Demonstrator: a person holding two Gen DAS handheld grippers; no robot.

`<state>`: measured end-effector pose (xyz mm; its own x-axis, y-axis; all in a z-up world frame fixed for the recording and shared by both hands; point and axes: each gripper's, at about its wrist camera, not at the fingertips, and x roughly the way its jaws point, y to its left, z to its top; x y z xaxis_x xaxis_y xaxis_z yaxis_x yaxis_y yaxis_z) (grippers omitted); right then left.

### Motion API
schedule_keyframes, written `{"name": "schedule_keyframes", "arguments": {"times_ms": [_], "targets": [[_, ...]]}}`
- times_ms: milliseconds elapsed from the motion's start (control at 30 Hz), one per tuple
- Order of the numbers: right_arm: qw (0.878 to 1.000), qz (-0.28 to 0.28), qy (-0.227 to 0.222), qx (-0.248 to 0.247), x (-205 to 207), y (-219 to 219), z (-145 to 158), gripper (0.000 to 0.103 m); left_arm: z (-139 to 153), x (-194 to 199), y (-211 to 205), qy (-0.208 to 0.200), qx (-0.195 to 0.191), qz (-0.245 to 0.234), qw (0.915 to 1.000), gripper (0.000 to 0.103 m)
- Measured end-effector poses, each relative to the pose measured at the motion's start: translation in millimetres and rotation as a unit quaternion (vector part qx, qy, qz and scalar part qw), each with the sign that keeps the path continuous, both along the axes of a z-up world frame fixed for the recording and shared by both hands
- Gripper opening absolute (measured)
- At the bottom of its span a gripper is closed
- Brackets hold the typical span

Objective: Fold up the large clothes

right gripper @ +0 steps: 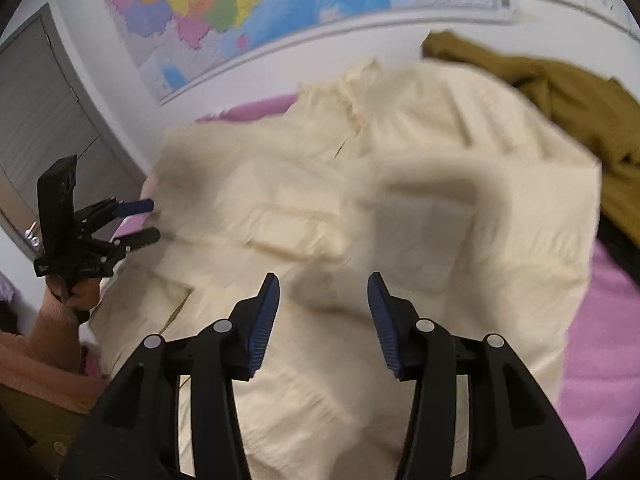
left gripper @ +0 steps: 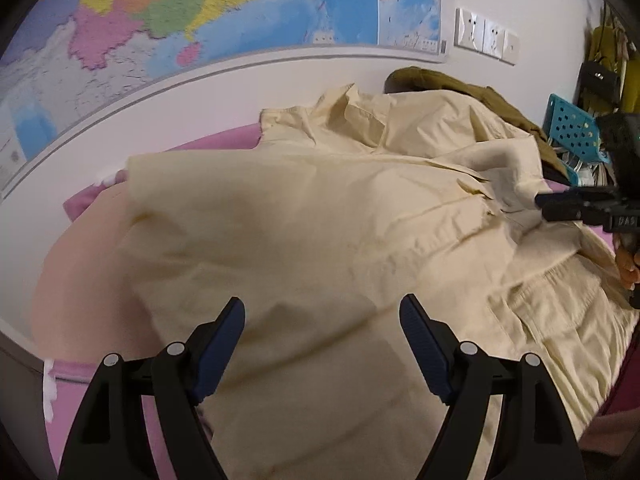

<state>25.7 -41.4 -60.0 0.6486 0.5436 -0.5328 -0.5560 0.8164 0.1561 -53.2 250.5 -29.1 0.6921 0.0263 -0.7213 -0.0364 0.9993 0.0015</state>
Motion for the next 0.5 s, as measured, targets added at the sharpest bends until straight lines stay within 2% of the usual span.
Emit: {"name": "schedule_keyframes", "arguments": {"times_ms": [100,267,400,500], "targets": [[1.000,0.022,0.015,-0.009,-6.4,13.0,-7.7,0.055,-2.9,-22.0,4.7,-0.009,-0.015,0.006,0.9998,0.078],[0.999,0.034,0.001,-0.001,-44.5,8.3,-14.7,0.056,-6.2,-63.5,14.2,-0.013,-0.039,0.017,0.9990,0.080],[0.999,0.015,-0.028,0.015,-81.9,-18.6,-14.0,0.062,-14.8,-96.0,23.8,-0.011,-0.064,0.030,0.9974,0.080],[0.998,-0.019,-0.047,0.039,-104.7,-51.7,-13.3,0.069,-21.2,-117.9,34.4,-0.014,-0.099,0.036,0.9943,0.084]]}}
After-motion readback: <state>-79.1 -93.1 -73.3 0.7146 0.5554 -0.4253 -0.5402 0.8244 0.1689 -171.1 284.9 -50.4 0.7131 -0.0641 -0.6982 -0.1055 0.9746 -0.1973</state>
